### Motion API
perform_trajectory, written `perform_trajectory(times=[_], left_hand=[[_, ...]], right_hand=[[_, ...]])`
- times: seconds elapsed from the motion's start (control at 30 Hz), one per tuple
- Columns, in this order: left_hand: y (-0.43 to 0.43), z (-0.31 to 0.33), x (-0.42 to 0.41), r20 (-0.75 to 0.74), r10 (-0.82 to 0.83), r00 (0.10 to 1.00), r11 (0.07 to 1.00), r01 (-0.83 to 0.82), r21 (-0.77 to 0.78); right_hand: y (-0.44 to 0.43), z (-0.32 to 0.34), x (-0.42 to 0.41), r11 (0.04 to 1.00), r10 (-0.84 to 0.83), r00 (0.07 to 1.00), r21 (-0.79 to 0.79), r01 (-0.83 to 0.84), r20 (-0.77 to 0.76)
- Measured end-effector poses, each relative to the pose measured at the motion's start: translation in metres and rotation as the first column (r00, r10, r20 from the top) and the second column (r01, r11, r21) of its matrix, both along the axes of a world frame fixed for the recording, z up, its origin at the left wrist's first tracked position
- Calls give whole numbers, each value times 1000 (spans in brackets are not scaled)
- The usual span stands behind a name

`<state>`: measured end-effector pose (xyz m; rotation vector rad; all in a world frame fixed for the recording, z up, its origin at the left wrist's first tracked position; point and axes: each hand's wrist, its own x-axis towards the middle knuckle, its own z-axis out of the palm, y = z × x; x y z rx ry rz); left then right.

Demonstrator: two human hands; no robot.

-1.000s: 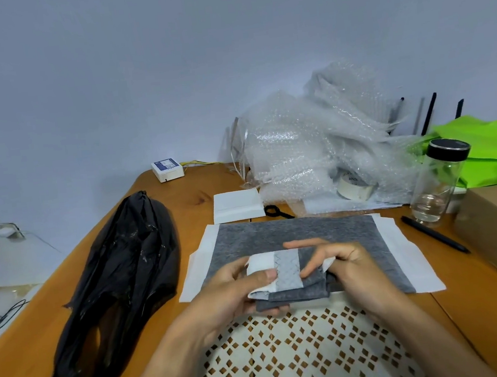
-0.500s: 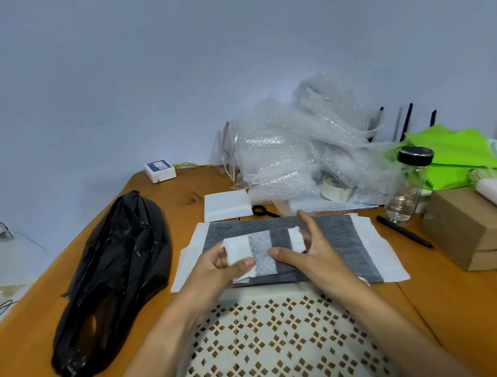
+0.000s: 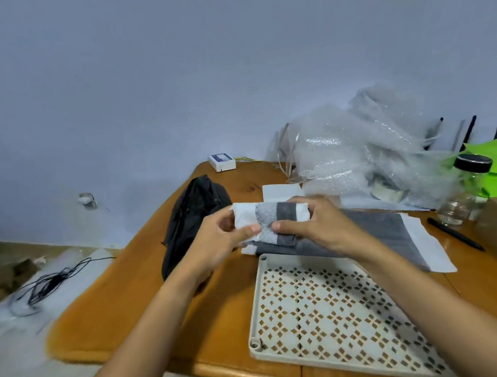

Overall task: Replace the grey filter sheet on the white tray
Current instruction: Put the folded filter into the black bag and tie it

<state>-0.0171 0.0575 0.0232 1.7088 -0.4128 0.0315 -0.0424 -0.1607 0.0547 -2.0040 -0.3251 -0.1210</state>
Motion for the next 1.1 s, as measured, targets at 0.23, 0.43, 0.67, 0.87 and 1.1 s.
perform_trajectory(times=[0.23,0.43,0.67,0.87,1.1], left_hand=[[67,-16,-8,95,225,970,944,-242,224],[119,-48,-7,184,456,871,808,-492,325],[112,-72,-4,32,567,823,604,-442,663],[109,-59,-3,-193,403,895,902,-353,247],[112,-30,-24,-85,338,937,882,-284,376]], right_hand=[[48,-8,15,987,-3,995,-161,20,103],[61,-26,33,964,-52,988,-253,87,144],[66,-32,39,946,-103,973,-281,160,206],[59,-25,28,993,-94,987,-59,103,133],[49,-19,13,992,-76,994,104,67,84]])
